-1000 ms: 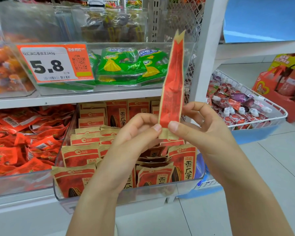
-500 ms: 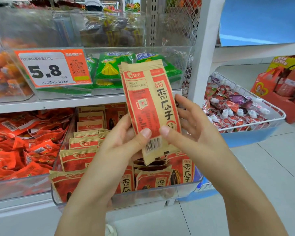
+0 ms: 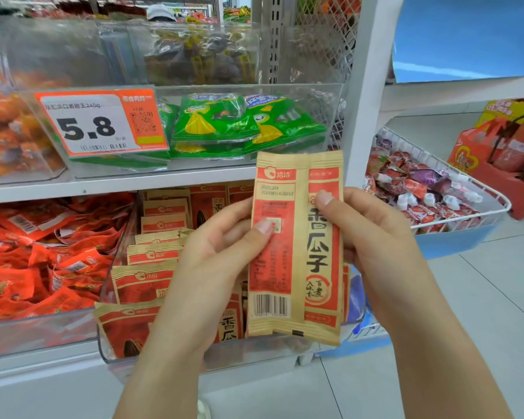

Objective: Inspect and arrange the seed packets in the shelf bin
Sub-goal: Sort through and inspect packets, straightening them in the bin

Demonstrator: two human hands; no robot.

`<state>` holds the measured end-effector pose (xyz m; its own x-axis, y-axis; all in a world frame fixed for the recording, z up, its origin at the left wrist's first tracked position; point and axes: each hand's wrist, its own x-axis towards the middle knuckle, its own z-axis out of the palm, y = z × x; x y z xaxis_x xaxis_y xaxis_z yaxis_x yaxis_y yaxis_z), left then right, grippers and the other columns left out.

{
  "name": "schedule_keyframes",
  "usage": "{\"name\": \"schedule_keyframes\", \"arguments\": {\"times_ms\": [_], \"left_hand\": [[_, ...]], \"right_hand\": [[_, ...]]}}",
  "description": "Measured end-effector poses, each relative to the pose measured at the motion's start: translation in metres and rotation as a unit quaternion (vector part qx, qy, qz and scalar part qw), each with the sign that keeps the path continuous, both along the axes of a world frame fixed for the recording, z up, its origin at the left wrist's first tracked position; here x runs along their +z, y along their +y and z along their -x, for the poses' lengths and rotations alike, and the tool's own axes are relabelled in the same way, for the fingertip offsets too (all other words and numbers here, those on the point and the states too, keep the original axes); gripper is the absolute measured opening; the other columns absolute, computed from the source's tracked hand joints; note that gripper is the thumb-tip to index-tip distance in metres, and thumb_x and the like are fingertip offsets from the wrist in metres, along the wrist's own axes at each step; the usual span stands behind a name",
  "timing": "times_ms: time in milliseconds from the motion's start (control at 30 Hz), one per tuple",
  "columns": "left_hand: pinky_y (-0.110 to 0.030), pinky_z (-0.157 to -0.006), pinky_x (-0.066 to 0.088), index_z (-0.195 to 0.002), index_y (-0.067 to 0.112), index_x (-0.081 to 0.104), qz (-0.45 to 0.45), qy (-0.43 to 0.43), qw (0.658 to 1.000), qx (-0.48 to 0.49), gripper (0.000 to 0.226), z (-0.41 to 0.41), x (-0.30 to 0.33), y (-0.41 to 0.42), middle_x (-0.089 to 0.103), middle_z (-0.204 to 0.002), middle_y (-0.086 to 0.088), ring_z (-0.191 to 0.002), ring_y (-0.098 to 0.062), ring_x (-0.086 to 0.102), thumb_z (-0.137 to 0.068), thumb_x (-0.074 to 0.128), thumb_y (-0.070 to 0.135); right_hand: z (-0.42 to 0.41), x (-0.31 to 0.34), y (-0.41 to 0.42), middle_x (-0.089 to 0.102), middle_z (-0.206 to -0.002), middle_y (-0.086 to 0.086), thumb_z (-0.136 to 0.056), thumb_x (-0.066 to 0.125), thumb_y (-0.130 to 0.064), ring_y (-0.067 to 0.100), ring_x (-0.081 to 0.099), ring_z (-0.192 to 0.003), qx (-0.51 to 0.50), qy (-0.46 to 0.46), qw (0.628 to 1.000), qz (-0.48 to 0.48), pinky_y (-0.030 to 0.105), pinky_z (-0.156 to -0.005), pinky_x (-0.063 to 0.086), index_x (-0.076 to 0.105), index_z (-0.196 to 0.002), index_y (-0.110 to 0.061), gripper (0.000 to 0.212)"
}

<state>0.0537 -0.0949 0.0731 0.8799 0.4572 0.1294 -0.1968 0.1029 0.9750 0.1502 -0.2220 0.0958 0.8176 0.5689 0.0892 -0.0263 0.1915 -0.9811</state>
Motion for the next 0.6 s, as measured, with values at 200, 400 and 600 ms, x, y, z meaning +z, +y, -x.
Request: {"name": "schedule_keyframes", "arguments": {"times_ms": [200,400,600], "left_hand": [[-0.02,-0.059,0.054,-0.112,0.024,0.07,-0.024,0.038,0.999,-0.018,0.033,0.003,-0.001,0.005,0.077,-0.094,-0.004,-0.079,-0.015,0.074,-0.08,0.06,0.025],[-0.026,-0.086,0.055,-0.104,0.035,0.057,-0.168,-0.002,0.974,0.15,0.038,-0.005,-0.003,-0.006,0.07,-0.107,0.017,-0.099,-0.002,0.068,-0.084,0.072,0.007],[-0.032,-0.081,0.053,-0.09,0.039,0.058,-0.275,0.007,0.929,0.247,0.031,-0.007,0.001,-0.017,0.061,-0.102,0.02,-0.097,0.0,0.061,-0.069,0.064,0.06]], "right_hand": [[-0.002,-0.002,0.001,0.065,-0.07,0.007,-0.094,0.057,-0.027,0.014,0.061,-0.061,-0.062,-0.018,0.998,-0.019,0.018,-0.053,0.05,0.068,-0.068,-0.014,0.031],[-0.001,0.0,0.002,0.067,-0.061,0.003,-0.093,0.058,-0.018,0.011,0.062,-0.054,-0.072,-0.045,0.996,-0.042,0.019,-0.051,0.05,0.073,-0.063,-0.012,0.034],[0.005,-0.001,0.007,0.061,-0.056,0.005,-0.079,0.061,-0.031,0.013,0.058,-0.051,-0.012,-0.068,0.997,-0.037,0.024,-0.048,0.049,0.07,-0.068,-0.001,0.033]]}}
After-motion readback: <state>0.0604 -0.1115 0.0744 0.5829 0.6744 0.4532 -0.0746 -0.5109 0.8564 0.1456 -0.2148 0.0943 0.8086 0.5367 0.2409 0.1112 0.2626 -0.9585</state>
